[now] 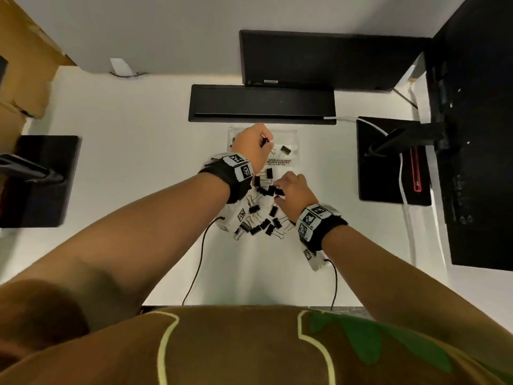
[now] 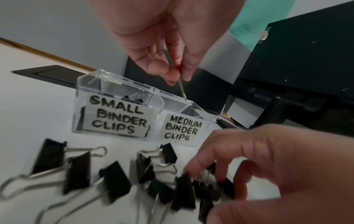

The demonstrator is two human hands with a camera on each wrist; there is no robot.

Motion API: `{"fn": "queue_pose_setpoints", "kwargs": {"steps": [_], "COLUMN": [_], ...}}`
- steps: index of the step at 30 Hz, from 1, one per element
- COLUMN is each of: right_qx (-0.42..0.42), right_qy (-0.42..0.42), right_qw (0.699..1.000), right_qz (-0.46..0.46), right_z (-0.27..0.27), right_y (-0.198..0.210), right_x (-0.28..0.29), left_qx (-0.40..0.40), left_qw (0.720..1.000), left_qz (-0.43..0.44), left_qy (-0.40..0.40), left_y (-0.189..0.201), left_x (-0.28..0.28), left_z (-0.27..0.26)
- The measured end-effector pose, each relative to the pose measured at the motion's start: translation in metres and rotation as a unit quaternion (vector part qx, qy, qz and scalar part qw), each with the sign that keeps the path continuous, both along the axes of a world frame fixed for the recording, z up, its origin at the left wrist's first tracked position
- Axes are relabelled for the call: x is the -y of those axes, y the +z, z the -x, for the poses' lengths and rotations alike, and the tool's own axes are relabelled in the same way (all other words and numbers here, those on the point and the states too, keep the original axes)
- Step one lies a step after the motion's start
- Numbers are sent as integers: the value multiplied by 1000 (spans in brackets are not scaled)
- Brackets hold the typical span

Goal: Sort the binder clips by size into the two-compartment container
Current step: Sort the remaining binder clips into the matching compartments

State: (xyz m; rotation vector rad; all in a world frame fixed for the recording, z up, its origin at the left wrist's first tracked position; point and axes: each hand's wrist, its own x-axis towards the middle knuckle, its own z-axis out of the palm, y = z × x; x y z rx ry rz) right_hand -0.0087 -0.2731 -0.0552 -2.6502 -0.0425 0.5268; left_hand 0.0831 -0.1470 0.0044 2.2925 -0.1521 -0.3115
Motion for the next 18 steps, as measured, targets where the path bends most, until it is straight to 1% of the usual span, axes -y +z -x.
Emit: {"fn": "queue_pose_setpoints", "kwargs": {"steps": [2,6,9,11,15,18], "right_qx": [-4,-10,7,8,-3,-16], "right_qy": [-12,-60,-56,-45,-37,-30], "right_qw": [1000,997,996,997,998,999], "right_qz": [-12,-48,-64,-66,-56,-42], "right_z": [1,4,6,6,5,6], "right_y": [-2,-5,-7,-7,-6,-4], "right_x": [-2,-3,-4,-3,-2,-2], "left_qx": [-8,-19,14,19,-30,-56], "left_qw": [1000,998,995,990,969,957], "left_qz": [-12,-40,-57,-79,-170,-201], "left_qy": [-11,-49,-85,-118,-179,-200], "left_y": [-3,-8,-11,-17,-35,-47], "left_x": [5,3,-7,-16,-30,-36], "left_z": [-3,3,16,26,46,57]}}
